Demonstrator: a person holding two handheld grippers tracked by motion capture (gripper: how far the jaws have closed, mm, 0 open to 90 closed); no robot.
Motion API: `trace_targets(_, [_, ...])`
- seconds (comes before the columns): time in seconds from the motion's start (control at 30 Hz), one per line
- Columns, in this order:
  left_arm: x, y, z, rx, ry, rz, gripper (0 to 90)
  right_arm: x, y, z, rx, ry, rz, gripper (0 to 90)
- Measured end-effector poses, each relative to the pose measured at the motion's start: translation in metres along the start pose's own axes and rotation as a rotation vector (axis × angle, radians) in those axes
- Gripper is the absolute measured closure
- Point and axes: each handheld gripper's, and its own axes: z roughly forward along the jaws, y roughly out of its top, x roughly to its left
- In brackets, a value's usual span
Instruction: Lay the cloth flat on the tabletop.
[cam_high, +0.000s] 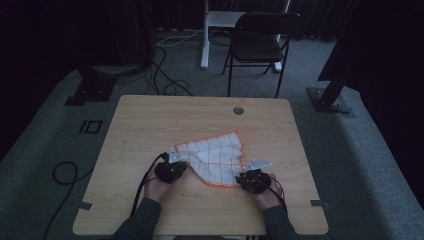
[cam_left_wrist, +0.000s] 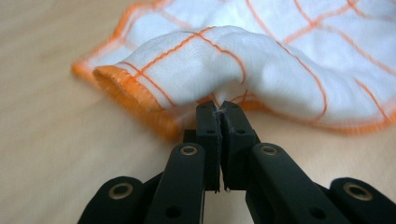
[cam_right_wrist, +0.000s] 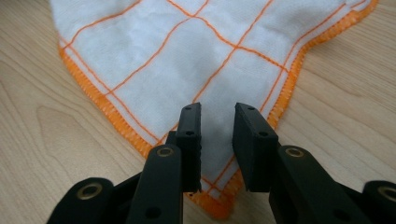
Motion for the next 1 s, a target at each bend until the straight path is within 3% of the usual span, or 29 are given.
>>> trace_targets(0.1, [-0.003,-0.014,-0.011,0.027,0.002,0.007,87.9,-0.001,0.000,0.000,0.002,-0.002,0.008,72.4])
trace_targets(0.5, [-0.008,-0.043,-0.041,0.028,-0.048,-0.015,87.5,-0.001,-0.001,-0.003,0.017,-0.009,0.010,71.3])
trace_targets(0.7, [-0.001,-0.044,-0.051,-0.026,-0.007,-0.047,80.0,-0.001,-0.001,-0.004,0.023,-0.003,0.001,67.8])
trace_targets(1.0, [0.011,-0.042,-0.043,-0.027,0.022,-0.068,76.4,-0.007,0.006,-0.006,-0.033,-0.036,0.006,63.2])
